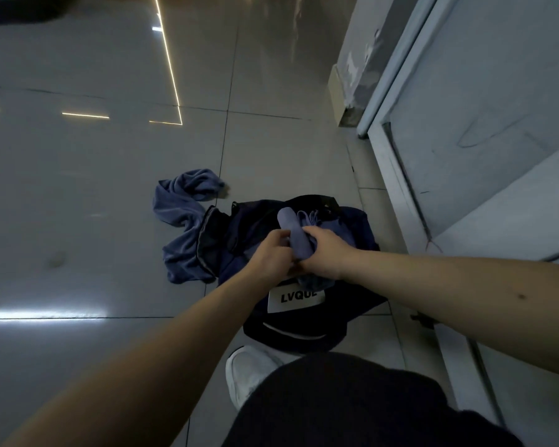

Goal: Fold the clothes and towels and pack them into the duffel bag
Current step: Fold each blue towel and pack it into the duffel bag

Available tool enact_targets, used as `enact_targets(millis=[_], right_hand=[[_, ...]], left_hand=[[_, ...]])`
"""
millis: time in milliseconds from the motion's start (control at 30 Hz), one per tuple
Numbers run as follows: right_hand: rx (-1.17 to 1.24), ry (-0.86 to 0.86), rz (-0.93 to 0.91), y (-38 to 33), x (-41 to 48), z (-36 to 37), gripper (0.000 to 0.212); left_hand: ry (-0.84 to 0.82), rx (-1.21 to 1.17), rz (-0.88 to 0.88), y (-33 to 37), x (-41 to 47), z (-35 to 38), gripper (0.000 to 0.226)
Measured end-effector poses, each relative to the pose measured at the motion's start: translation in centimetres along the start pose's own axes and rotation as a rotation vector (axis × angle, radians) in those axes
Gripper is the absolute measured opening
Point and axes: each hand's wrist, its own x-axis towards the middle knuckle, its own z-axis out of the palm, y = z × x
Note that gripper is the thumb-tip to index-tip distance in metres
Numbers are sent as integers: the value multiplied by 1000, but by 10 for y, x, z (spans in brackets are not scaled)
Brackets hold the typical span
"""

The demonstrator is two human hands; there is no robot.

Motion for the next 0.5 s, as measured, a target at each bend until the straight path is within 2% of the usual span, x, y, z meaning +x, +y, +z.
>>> enact_targets(millis=[67,200,233,367,500], right_hand=[[51,13,8,11,-1,-6,90],[5,58,-14,28,-4,-23,85],[-1,80,-17,32,-3,-28,85],[13,172,-2,41,-2,-42,79],[53,199,23,40,6,-39,89]], left_hand=[[46,79,21,-6,3,0,50],[169,635,114,-20,0,4,29],[153,763,131,-22,0,7,25],[-43,1100,108,-23,0,29,31],[-108,1189,185,-24,0,46,25]])
